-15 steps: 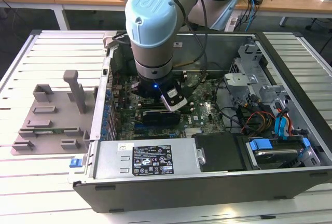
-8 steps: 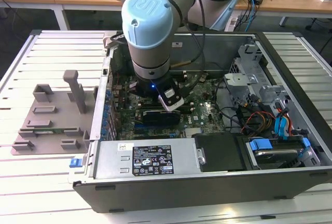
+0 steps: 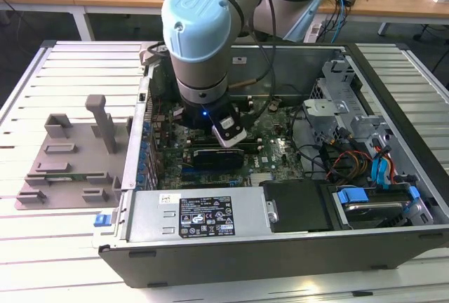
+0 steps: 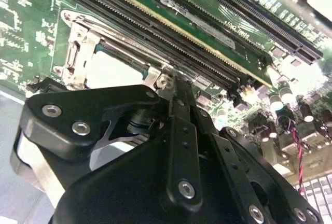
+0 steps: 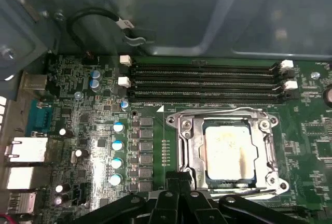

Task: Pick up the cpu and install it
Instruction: 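Install the second cpu locking lever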

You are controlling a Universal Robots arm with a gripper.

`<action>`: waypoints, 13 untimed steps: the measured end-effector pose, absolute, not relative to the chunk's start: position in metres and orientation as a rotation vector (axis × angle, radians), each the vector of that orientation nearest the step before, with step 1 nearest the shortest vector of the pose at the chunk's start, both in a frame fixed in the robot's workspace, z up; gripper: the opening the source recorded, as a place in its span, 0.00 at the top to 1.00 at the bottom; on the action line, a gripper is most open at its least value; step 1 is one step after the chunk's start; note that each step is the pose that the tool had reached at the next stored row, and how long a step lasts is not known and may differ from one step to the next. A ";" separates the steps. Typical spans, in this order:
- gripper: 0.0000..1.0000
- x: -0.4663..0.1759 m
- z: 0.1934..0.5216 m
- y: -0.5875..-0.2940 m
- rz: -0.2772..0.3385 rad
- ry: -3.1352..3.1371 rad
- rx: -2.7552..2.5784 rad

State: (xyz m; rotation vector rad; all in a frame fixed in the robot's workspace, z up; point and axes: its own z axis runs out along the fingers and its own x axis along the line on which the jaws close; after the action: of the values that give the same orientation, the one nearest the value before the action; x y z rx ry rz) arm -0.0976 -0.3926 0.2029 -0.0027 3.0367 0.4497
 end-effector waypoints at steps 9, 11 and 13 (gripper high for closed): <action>0.89 -0.095 0.254 -0.393 0.356 3.049 -0.004; 0.89 -0.094 0.262 -0.393 0.287 3.068 -0.004; 0.89 -0.092 0.263 -0.393 0.209 3.091 -0.002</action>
State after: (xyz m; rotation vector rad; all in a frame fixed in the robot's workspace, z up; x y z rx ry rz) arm -0.0922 -0.3927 0.2633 -0.0023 3.0915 0.2094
